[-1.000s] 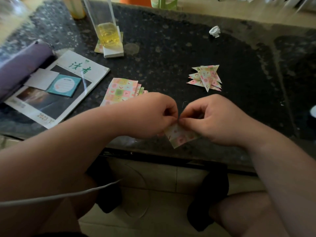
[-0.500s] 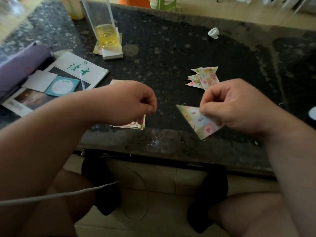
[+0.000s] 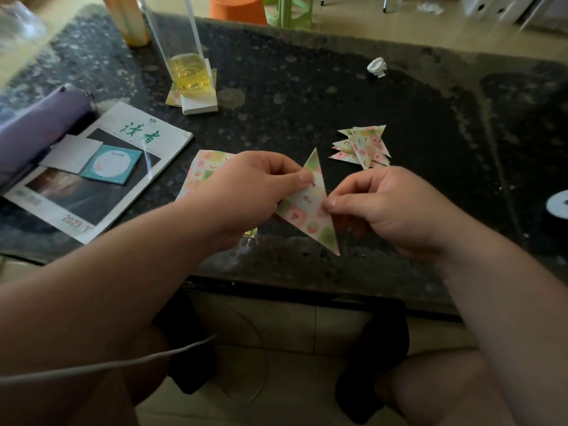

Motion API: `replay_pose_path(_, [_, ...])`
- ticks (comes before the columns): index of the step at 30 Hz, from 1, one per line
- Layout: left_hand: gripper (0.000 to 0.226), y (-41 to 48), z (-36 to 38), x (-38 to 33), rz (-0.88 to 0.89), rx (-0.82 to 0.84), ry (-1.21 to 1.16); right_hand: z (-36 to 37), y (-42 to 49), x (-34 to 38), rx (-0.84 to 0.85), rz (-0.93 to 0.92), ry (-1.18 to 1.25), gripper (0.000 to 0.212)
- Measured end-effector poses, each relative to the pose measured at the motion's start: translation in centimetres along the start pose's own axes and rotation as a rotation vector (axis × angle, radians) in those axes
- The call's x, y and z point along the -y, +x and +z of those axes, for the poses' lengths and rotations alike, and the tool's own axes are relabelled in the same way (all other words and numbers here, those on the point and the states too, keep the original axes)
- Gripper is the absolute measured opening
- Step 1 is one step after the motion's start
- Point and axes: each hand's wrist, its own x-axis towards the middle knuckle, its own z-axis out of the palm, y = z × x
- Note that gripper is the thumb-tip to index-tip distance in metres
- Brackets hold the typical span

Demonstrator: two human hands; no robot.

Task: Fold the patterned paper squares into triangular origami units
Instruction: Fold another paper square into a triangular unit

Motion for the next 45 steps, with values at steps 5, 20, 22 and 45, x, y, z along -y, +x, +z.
replay_pose_path(5, [0.016, -0.4, 0.5, -0.1, 0.107, 0.048, 0.291, 0.2, 0.5, -0.2, -0.079, -0.108, 0.024, 0.008])
replay_pose_path(20, [0.022, -1.3, -0.7, -0.1, 0.049, 0.137, 0.332, -0.4, 0.7, 0.2, -0.132, -0.15, 0.018, 0.018])
replay_pose_path(22, [0.023, -1.4, -1.5, -0.4, 0.025, 0.142, 0.462, -0.6, 0.4, 0.5, -0.129, -0.146, 0.05, 0.019])
replay_pose_path(45, [0.018, -1.0, 1.1, -0.2, -0.161, -0.006, -0.279, 1.2, -0.4, -2.3, -0.259, -0.778, -0.504, 0.003])
